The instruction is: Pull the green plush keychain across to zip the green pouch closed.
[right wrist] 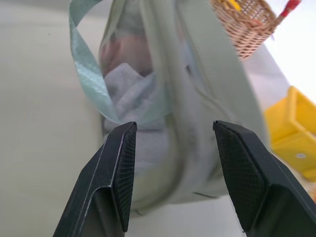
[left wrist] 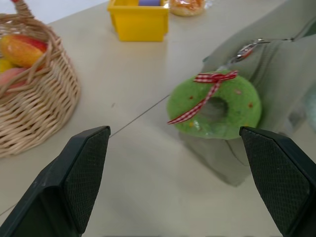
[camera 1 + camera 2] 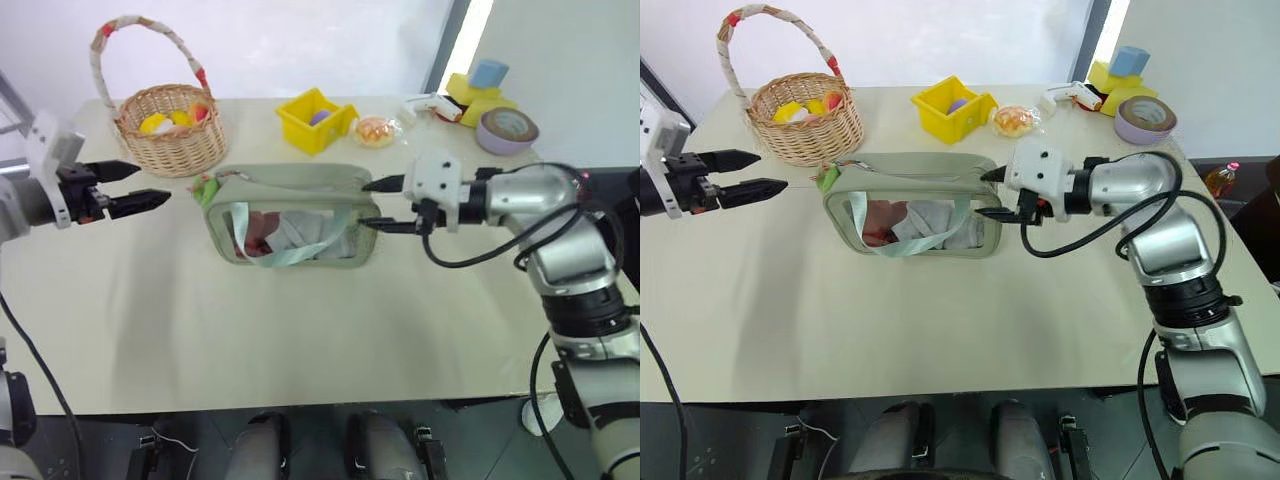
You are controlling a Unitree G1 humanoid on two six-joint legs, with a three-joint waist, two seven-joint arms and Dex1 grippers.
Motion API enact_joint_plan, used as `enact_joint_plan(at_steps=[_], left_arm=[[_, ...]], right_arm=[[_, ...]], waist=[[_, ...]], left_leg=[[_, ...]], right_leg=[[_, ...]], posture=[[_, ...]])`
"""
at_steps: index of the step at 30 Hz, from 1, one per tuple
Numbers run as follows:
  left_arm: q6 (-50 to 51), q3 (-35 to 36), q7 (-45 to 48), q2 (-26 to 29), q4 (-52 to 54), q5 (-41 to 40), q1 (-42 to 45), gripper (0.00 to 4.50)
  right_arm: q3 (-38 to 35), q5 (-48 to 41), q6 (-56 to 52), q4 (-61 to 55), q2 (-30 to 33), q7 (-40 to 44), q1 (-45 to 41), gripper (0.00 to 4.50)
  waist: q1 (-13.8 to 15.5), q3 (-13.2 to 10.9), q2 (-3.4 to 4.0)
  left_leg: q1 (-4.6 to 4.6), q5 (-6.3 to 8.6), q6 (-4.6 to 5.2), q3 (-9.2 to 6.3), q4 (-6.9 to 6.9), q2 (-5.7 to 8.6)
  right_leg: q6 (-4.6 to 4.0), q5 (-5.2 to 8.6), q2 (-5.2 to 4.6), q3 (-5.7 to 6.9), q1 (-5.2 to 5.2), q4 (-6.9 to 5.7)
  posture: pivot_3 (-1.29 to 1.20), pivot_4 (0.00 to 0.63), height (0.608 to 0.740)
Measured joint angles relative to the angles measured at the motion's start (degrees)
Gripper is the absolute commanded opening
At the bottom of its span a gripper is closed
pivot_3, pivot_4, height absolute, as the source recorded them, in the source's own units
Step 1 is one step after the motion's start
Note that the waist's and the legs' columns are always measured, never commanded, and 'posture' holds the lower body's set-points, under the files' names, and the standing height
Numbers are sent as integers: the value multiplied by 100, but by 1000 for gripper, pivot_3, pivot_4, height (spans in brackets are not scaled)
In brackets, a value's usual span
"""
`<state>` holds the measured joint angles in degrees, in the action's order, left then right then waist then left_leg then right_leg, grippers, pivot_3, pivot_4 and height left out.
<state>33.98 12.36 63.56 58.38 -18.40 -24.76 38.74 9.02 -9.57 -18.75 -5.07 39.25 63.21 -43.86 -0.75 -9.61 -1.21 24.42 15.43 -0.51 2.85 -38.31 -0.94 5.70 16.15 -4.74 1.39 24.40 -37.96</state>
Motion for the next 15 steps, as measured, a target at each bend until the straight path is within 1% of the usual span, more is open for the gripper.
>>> enact_joint_plan(at_steps=[2,3,4,6,8,9,12,15], left_arm=[[-139,-39,-33,-91,-153,74,28,4500],[-196,-52,-50,-139,-217,111,28,4500],[-240,-79,-73,-212,-296,158,28,4500],[-301,-146,-105,-368,-375,178,17,4500],[-337,-220,-133,-546,-407,180,10,4500],[-363,-234,-171,-645,-437,186,31,4500],[-561,-263,-401,-1019,-833,298,268,4500],[-696,-263,-548,-1256,-1265,357,537,4500]], right_arm=[[105,61,68,116,-119,-99,4,2537],[121,83,75,156,-167,-132,2,2307],[128,93,83,205,-223,-161,1,2002],[133,95,124,231,-243,-170,-1,1198],[136,99,192,250,-264,-158,-7,120],[142,99,219,251,-266,-145,-6,53],[145,93,269,252,-271,-106,-4,53],[152,85,292,239,-276,-80,13,53]], waist=[[2,0,0],[1,0,0],[0,0,0],[3,0,-1],[-3,0,-1],[-3,1,-1],[-1,1,-1],[-12,1,-1]], left_leg=[[1,-5,-8,0,0,0],[1,-6,-10,1,-1,0],[0,-6,-11,1,-1,0],[0,-7,-11,-1,-1,0],[0,-7,-12,-1,-1,0],[0,-7,-12,-1,-1,0],[0,-7,-12,-1,-2,1],[0,-12,-21,1,-2,2]], right_leg=[[0,0,-2,0,0,0],[0,0,-2,0,0,0],[0,0,-2,0,0,-1],[0,0,-1,1,-1,-1],[0,0,-1,1,-1,-1],[0,0,-1,1,-1,-1],[0,0,1,2,-1,-1],[0,0,0,2,-1,0]], posture=[[0,150,739],[0,150,739],[0,150,739],[0,150,739],[0,150,739],[0,150,739],[0,150,739],[0,150,739]])
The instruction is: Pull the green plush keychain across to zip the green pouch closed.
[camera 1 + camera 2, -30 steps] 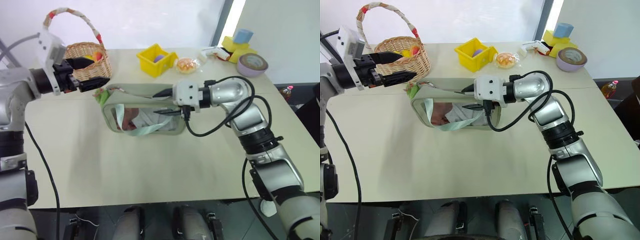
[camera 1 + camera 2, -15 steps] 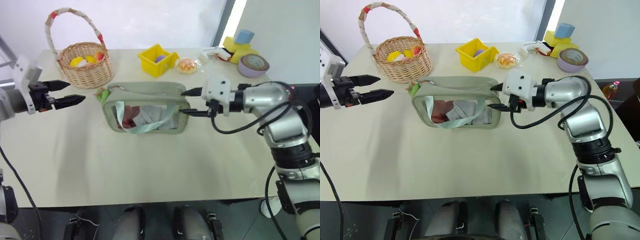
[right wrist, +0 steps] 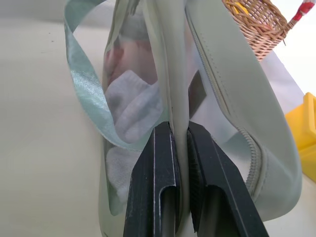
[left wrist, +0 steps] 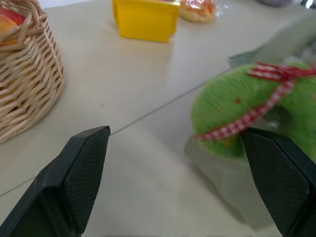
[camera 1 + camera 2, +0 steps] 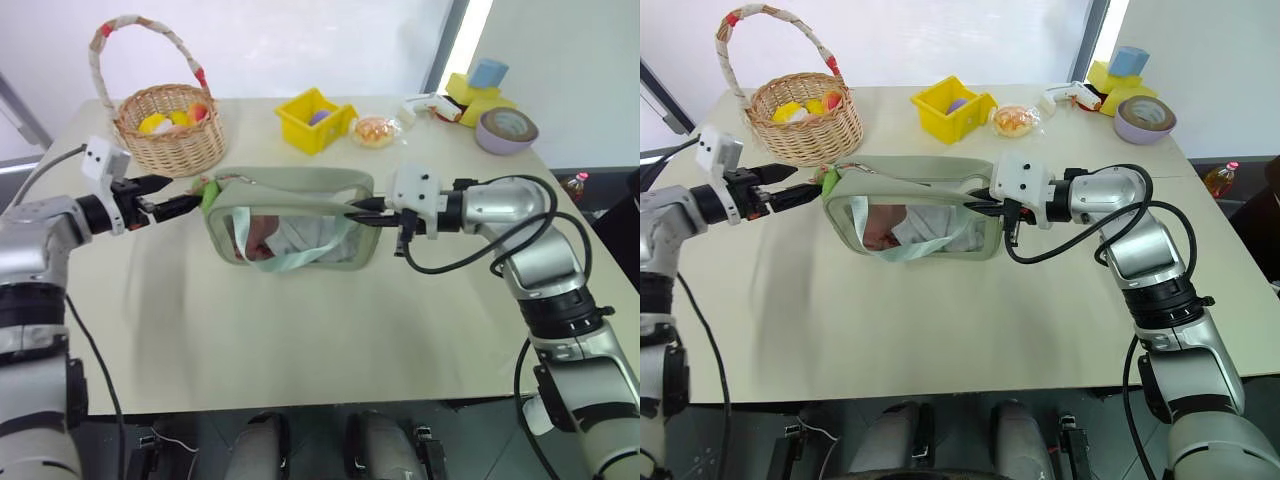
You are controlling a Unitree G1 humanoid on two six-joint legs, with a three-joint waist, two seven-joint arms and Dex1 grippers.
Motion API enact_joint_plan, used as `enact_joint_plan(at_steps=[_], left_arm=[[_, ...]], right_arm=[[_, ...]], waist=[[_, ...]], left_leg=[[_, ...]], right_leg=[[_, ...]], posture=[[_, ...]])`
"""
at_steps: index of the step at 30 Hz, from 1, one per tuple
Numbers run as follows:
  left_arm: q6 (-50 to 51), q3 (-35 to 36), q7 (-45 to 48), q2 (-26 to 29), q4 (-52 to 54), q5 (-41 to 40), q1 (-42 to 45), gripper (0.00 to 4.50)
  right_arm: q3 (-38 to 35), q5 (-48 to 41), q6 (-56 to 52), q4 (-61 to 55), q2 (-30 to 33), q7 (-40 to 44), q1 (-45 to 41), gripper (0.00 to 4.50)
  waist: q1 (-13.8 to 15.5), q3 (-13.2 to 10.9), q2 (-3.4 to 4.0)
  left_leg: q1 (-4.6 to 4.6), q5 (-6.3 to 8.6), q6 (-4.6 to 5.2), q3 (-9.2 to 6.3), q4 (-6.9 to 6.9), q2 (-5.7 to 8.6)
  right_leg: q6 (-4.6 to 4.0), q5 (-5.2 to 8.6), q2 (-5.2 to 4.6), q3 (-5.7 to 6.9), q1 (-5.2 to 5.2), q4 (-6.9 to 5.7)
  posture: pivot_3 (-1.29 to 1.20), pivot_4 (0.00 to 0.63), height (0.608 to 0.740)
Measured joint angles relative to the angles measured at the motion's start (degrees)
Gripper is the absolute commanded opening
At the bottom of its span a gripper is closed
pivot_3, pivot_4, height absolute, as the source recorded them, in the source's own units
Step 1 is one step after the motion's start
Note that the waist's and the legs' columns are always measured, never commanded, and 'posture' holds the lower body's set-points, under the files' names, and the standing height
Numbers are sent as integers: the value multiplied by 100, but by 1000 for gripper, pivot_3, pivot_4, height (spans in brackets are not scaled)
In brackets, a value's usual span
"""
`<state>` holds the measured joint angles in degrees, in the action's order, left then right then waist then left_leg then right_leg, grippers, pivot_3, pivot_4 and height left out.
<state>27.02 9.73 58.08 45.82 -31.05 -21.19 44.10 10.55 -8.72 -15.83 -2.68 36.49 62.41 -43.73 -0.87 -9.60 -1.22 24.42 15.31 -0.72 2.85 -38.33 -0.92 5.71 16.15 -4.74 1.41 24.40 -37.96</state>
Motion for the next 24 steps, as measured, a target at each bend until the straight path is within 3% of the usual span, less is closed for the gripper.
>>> enact_joint_plan(at_steps=[2,5,12,19,24], left_arm=[[-85,-15,28,-68,-124,60,75,4500],[-116,-18,49,-169,-280,67,143,3608],[204,-17,425,-209,69,-96,95,40],[477,108,304,-294,204,-273,74,40],[1297,259,633,-138,585,-802,255,40]], right_arm=[[5,0,4,-28,0,0,20,53],[6,4,4,-45,3,-2,31,0],[8,50,87,-30,-4,-14,30,0],[9,80,177,97,-55,-19,-15,0],[10,119,252,252,-75,-21,-88,0]], waist=[[-11,0,0],[-1,0,0],[-3,0,0],[-9,0,0],[-10,0,0]], left_leg=[[0,0,0,0,0,0],[-1,0,0,-1,0,0],[0,-1,-1,-1,-1,-1],[0,0,-1,-2,-1,-1],[0,-1,-1,-3,-1,-2]], right_leg=[[0,0,0,0,0,0],[0,0,0,1,0,-1],[0,0,0,1,0,-1],[0,0,0,1,0,-1],[0,0,0,1,-1,0]], posture=[[0,150,739],[0,150,739],[0,150,739],[0,150,739],[0,150,739]])
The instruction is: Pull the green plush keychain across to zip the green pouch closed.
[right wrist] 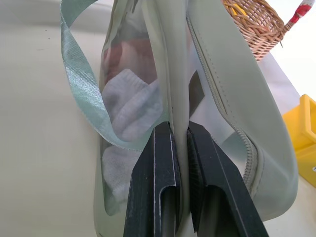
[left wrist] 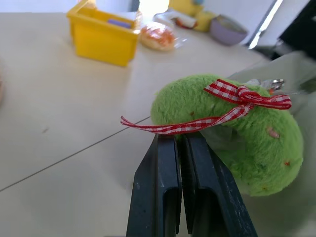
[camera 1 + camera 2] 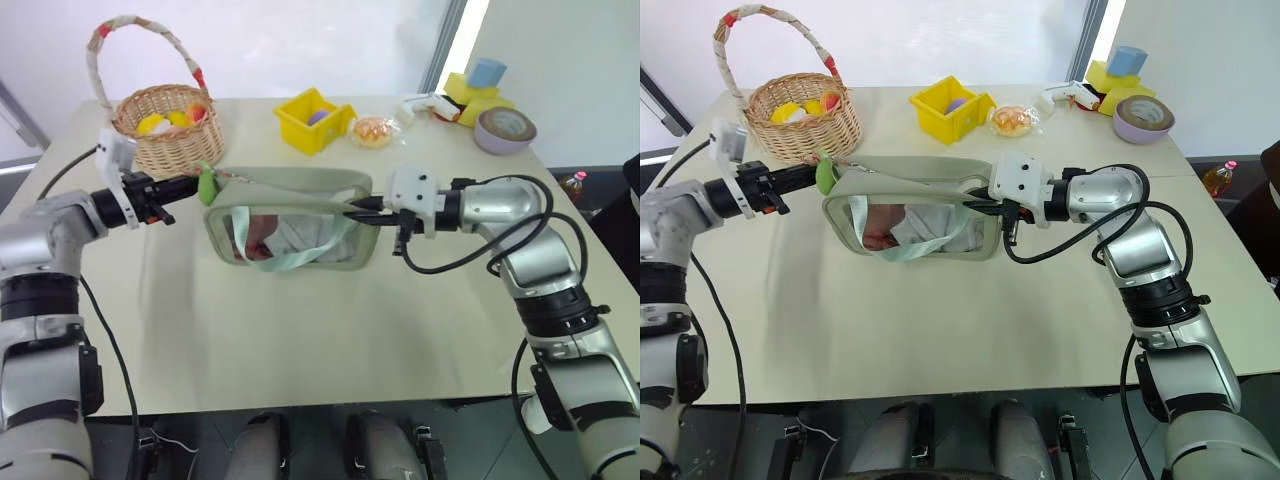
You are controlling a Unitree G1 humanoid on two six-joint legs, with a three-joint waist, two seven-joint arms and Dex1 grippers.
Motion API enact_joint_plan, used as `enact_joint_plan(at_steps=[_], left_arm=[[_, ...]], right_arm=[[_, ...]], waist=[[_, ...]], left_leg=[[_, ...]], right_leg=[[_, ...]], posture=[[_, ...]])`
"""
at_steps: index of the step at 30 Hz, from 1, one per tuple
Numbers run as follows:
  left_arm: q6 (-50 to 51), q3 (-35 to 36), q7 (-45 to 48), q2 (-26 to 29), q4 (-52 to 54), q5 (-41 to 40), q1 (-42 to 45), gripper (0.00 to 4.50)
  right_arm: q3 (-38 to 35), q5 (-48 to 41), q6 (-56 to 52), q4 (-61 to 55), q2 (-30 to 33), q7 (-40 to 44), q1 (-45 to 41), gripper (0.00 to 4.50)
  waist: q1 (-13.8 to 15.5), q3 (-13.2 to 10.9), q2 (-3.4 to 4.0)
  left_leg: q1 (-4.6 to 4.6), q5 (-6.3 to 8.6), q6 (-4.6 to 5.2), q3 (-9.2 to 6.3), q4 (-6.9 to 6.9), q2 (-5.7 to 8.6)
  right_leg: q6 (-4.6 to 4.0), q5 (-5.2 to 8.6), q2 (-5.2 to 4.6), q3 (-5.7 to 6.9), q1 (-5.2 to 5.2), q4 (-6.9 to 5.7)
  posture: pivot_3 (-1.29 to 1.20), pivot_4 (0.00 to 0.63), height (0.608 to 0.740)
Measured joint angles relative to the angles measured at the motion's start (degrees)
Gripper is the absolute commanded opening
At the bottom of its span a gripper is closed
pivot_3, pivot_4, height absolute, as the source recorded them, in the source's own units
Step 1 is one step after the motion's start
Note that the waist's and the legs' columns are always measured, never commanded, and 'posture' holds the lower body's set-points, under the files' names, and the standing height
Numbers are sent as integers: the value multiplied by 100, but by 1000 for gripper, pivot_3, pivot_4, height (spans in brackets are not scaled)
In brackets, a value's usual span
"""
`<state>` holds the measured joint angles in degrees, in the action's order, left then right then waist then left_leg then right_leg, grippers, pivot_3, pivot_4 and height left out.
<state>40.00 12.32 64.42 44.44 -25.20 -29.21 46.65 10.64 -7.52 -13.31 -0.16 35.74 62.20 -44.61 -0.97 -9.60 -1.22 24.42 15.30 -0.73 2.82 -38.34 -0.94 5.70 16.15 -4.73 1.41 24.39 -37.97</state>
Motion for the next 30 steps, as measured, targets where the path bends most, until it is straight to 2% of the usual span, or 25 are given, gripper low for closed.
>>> enact_joint_plan(at_steps=[5,10,13,17,19,20,25,30], left_arm=[[340,-170,131,-123,709,-260,217,40],[-170,-741,-104,-609,674,194,328,40],[-497,-847,-109,-623,536,396,447,1026],[-540,-859,-29,-592,404,397,600,2907],[-537,-860,1,-457,397,401,650,4012],[-520,-860,29,-360,400,403,678,4424],[-308,-822,318,365,726,359,670,4474],[-18,-602,684,1139,1285,216,121,4474]], right_arm=[[4,16,11,57,-55,-6,-34,0],[26,68,3,67,-98,-35,-42,0],[30,70,1,69,-98,-59,-44,0],[29,71,0,68,-95,-86,-44,0],[29,69,3,68,-95,-86,-43,0],[30,69,9,69,-95,-86,-43,0],[38,76,87,190,-113,-86,-93,0],[59,118,203,367,-160,-83,-174,0]], waist=[[10,0,1],[1,1,1],[7,2,3],[8,2,3],[-7,2,3],[-10,2,3],[-4,2,3],[-14,1,3]], left_leg=[[-3,0,-1,-2,-1,0],[-4,-1,-1,0,-1,1],[-5,-1,-2,-1,0,1],[-4,-1,-1,0,-2,2],[-4,-1,-1,0,0,1],[-4,-1,-1,-1,0,1],[-4,-1,-1,-1,0,0],[-5,0,0,-2,2,-4]], right_leg=[[0,0,0,-1,-5,0],[0,0,1,-1,-5,0],[0,0,2,-1,-5,0],[0,0,1,-1,-5,1],[0,0,2,-1,-4,1],[0,0,3,-1,-4,1],[0,0,2,-1,-5,1],[0,0,3,-2,-4,1]], posture=[[0,150,739],[0,150,739],[0,150,739],[0,150,739],[0,150,739],[0,150,739],[0,150,739],[0,150,739]])
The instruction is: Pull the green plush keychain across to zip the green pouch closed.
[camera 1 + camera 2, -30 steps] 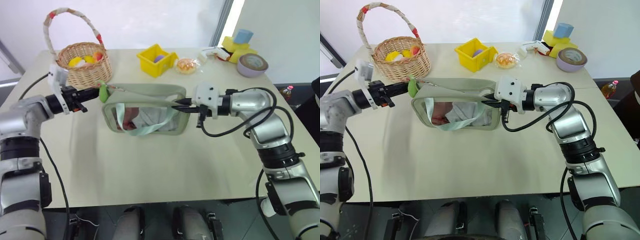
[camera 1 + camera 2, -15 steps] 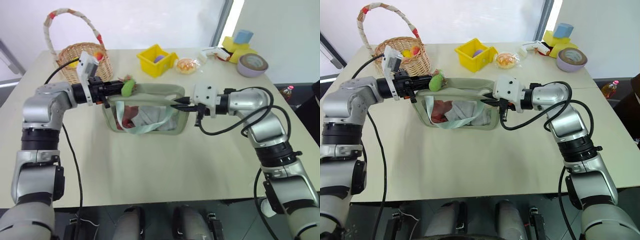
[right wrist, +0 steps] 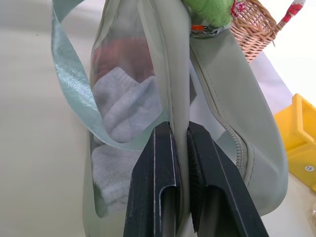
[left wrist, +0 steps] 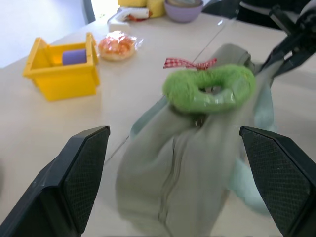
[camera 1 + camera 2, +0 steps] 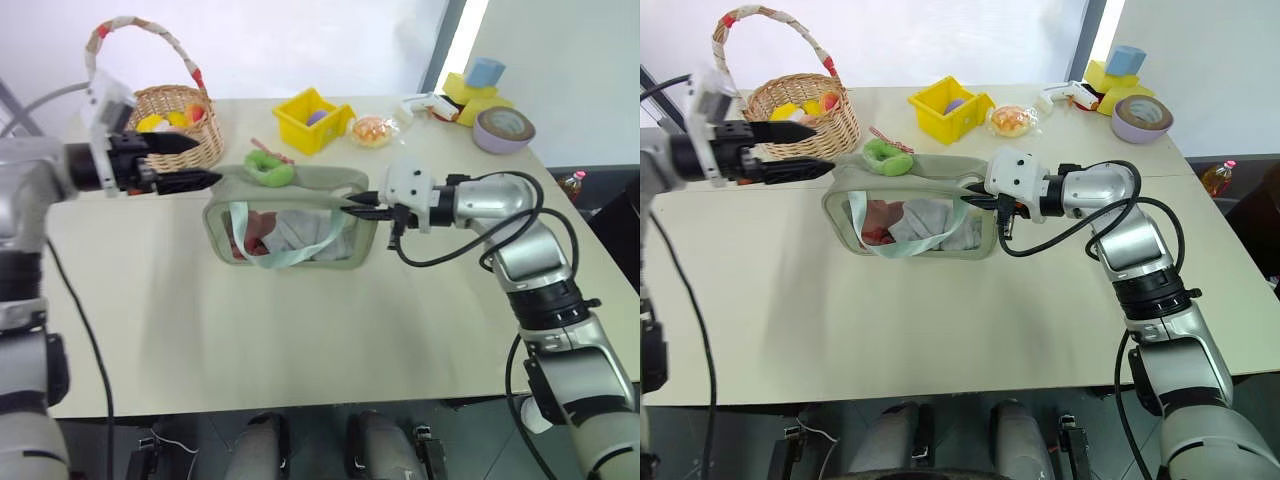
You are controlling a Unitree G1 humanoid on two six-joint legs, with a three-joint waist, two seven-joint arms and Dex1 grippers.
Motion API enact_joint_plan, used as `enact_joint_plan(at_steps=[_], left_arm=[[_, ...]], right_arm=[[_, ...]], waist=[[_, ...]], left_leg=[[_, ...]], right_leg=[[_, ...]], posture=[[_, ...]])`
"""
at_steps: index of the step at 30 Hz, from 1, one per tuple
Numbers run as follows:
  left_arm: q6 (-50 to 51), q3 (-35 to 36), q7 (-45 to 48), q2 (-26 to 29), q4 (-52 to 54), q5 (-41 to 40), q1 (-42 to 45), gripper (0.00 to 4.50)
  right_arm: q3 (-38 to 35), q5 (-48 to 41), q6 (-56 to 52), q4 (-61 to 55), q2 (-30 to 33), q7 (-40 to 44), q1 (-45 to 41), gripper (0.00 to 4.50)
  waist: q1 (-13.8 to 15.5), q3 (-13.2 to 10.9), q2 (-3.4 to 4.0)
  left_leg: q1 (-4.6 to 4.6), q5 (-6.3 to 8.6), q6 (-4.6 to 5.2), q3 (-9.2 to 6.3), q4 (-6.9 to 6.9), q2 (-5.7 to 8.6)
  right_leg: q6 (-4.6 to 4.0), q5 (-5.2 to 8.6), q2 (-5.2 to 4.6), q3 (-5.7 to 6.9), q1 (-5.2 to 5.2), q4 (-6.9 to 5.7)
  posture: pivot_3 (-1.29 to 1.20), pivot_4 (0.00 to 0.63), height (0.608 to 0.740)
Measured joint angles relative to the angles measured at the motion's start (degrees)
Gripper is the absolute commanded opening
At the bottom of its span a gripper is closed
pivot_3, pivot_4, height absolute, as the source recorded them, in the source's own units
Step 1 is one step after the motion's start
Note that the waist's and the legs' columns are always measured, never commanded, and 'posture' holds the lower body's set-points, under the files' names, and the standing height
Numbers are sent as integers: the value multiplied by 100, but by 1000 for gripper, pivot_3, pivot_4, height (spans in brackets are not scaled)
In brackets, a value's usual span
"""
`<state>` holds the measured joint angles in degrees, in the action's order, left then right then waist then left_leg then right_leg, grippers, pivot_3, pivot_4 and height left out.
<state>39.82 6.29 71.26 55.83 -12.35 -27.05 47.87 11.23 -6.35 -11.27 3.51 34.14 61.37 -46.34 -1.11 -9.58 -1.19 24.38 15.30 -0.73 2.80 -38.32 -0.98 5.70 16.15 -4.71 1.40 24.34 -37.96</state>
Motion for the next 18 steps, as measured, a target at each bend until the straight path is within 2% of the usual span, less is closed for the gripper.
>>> enact_joint_plan(at_steps=[3,8,11,17,18], left_arm=[[-62,61,-77,36,525,-8,-648,4474],[-347,-72,-883,-696,589,284,-1028,4474],[-557,-143,-929,-701,747,384,-1143,3227],[-637,-142,-776,-679,707,381,-1142,256],[-638,-143,-740,-677,707,377,-1142,96]], right_arm=[[-1,9,46,56,-6,10,-25,0],[10,9,49,82,-56,30,-53,0],[33,3,51,79,-64,50,-58,0],[27,43,45,80,-62,36,-58,0],[27,46,42,77,-62,33,-58,0]], waist=[[21,1,1],[38,-1,-4],[-3,-1,-3],[25,-1,-3],[25,-1,-3]], left_leg=[[-2,5,8,1,0,-3],[3,5,8,-2,-3,0],[1,3,4,3,1,0],[1,4,7,3,0,1],[1,3,5,3,0,1]], right_leg=[[0,0,-4,-3,-3,0],[0,0,-4,-2,-2,0],[0,0,0,-4,3,1],[0,0,-2,-4,1,0],[0,0,-2,-4,1,0]], posture=[[0,150,739],[0,150,739],[0,150,739],[0,150,739],[0,150,739]])
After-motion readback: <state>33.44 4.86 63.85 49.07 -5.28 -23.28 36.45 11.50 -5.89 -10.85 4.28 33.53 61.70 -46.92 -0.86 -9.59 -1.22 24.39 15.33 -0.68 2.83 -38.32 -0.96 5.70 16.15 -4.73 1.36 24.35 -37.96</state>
